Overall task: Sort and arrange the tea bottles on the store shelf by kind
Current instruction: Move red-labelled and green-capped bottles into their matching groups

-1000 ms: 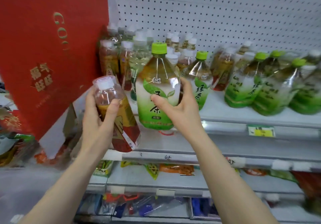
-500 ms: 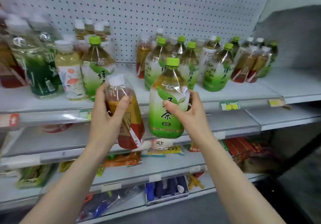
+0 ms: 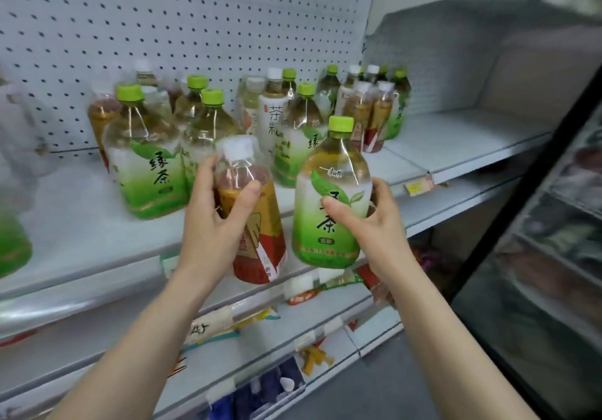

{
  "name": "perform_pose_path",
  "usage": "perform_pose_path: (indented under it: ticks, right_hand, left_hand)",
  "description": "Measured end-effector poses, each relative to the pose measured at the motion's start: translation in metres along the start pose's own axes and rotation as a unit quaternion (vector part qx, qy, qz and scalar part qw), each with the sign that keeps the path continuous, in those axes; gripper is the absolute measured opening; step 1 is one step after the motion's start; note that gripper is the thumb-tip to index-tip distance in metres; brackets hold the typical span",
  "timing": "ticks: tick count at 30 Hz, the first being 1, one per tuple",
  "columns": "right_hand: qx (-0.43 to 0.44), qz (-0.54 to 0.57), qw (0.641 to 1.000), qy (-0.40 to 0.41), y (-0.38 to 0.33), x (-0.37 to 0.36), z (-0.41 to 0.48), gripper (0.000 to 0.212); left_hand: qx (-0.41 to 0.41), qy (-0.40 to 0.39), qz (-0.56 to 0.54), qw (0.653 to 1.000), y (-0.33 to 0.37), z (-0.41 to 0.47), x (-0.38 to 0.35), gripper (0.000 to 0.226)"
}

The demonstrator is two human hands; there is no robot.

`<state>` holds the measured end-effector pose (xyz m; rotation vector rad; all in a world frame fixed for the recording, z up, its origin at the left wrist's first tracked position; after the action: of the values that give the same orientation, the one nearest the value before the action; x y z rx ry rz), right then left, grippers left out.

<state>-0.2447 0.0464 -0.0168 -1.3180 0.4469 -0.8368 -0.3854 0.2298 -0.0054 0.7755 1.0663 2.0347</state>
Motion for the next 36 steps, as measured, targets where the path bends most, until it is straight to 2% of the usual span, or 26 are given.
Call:
perform_pose_path:
  ticks: [6,12,15,19,25,28,32,36]
  right_hand:
    - [0.004,-0.026,0.997,0.067,0.008,0.056,0.047,0.066]
    - [0.005,-0.021,0.990,0.142,0.026,0.129,0.087,0.072]
    - [0.021,-0.009,0.984,0.174,0.036,0.175,0.118,0.073]
    - [0.036,-0.045,0.976,0.209,0.053,0.246,0.172,0.072]
    - [0.000,-0.104,0.975,0.198,0.092,0.351,0.272,0.064]
    - [-0.009,-0.087,0.978,0.188,0.118,0.387,0.313,0.063]
    - [-0.022,-0.049,0.987,0.151,0.148,0.413,0.359,0.068]
    - [0.001,-0.050,0.997,0.067,0.168,0.426,0.398,0.086]
  left_hand:
    - [-0.028,-0.059,-0.042,0.997,-0.013,0.075,-0.054,0.073]
    - [-0.047,-0.103,-0.037,0.993,-0.017,0.132,-0.112,0.068]
    - [-0.063,-0.107,-0.020,0.992,-0.019,0.155,-0.140,0.066]
    - [-0.054,-0.084,-0.009,0.995,-0.029,0.188,-0.179,0.069]
    - [-0.020,-0.017,0.013,1.000,-0.043,0.230,-0.232,0.075]
    - [-0.016,0.022,0.031,0.999,-0.047,0.242,-0.248,0.074]
    - [-0.006,0.064,0.061,0.996,-0.052,0.252,-0.265,0.070]
    - [0.008,0.096,0.087,0.992,-0.057,0.261,-0.281,0.062]
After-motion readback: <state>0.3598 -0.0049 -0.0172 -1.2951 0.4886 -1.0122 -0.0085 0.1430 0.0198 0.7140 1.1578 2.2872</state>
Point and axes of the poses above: each hand's wrist, its own z-axis towards the middle knuckle, its own x-axis out of the back of the hand, y = z × x, the point moved 5 cm from there along z, towards the middle knuckle, and after that the axes turned 15 degrees about -y, right-handed, at the moved point
